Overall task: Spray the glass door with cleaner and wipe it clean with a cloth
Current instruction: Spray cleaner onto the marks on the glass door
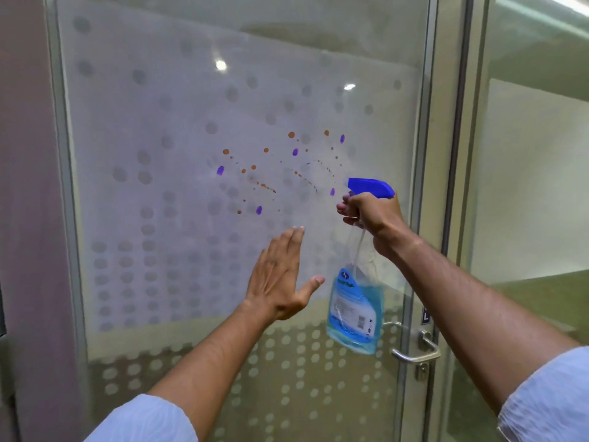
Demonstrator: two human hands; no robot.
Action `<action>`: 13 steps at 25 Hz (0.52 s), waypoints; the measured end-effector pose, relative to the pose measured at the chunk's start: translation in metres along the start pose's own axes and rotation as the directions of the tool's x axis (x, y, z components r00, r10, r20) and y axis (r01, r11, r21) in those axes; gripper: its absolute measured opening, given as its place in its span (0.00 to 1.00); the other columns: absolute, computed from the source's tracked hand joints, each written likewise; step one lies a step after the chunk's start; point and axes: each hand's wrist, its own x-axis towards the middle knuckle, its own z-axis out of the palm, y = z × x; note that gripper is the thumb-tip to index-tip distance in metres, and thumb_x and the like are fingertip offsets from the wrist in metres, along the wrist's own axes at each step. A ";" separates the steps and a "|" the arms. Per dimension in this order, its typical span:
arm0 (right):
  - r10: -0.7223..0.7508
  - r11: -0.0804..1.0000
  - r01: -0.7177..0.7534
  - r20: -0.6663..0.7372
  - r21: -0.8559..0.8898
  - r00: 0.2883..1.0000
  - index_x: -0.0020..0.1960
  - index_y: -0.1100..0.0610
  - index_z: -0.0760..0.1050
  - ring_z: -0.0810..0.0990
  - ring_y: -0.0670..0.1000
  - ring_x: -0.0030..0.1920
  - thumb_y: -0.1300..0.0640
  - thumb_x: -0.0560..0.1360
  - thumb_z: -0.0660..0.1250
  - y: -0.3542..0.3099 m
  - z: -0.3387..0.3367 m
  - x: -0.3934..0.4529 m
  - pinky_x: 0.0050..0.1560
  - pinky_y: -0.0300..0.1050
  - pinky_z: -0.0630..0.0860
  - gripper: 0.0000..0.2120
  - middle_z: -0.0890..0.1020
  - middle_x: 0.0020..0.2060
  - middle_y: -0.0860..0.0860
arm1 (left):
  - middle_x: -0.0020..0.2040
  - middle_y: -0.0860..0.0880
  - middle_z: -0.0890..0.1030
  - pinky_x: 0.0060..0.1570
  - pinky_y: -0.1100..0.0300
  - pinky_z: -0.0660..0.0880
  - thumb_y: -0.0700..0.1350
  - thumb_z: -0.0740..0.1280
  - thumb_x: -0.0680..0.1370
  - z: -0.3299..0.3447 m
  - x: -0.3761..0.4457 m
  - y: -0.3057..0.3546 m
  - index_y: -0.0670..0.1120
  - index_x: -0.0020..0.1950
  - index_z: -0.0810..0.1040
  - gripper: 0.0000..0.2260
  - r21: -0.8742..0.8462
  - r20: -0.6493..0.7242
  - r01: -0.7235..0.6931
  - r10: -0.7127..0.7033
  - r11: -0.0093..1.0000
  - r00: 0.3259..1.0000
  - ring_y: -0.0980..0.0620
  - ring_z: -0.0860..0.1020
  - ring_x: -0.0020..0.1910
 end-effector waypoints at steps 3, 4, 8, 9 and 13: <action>0.003 1.000 -0.003 0.018 -0.001 1.000 0.41 0.62 0.79 0.85 0.49 0.38 0.72 0.65 0.61 0.017 -0.011 -0.016 0.43 0.46 0.78 0.11 0.83 0.35 0.53 | 0.69 0.48 0.67 0.66 0.52 0.68 0.61 0.63 0.72 0.029 -0.016 0.018 0.47 0.75 0.59 0.35 -0.300 0.054 -0.040 0.059 0.953 0.997 0.50 0.68 0.66; 0.005 1.000 -0.005 0.019 -0.002 1.000 0.41 0.62 0.79 0.86 0.49 0.38 0.72 0.65 0.61 0.022 -0.017 -0.021 0.43 0.46 0.78 0.11 0.83 0.36 0.53 | 0.65 0.50 0.68 0.63 0.53 0.71 0.60 0.65 0.71 0.038 -0.022 0.024 0.48 0.73 0.61 0.34 -0.393 0.075 -0.033 0.068 0.919 0.995 0.52 0.70 0.63; 0.015 1.000 -0.015 0.036 -0.003 0.999 0.41 0.62 0.78 0.86 0.51 0.41 0.73 0.65 0.62 0.040 -0.040 -0.037 0.41 0.43 0.77 0.11 0.83 0.37 0.53 | 0.58 0.51 0.73 0.55 0.61 0.74 0.54 0.69 0.69 0.071 -0.042 0.043 0.47 0.68 0.69 0.29 -0.617 0.177 0.044 0.084 0.785 0.981 0.55 0.74 0.55; 0.028 1.000 -0.028 0.041 -0.004 0.999 0.41 0.62 0.78 0.86 0.51 0.41 0.74 0.65 0.61 0.043 -0.046 -0.041 0.40 0.41 0.76 0.11 0.82 0.36 0.52 | 0.57 0.51 0.75 0.55 0.61 0.75 0.53 0.70 0.69 0.080 -0.046 0.048 0.46 0.67 0.71 0.28 -0.650 0.194 0.062 0.087 0.758 0.977 0.55 0.76 0.54; 0.066 0.998 -0.065 0.071 -0.021 0.995 0.40 0.61 0.76 0.85 0.52 0.41 0.75 0.66 0.60 0.057 -0.073 -0.052 0.41 0.42 0.73 0.12 0.82 0.36 0.51 | 0.52 0.51 0.82 0.53 0.58 0.80 0.49 0.71 0.68 0.103 -0.055 0.075 0.46 0.62 0.76 0.23 -0.764 0.274 0.170 0.074 0.623 0.959 0.55 0.81 0.49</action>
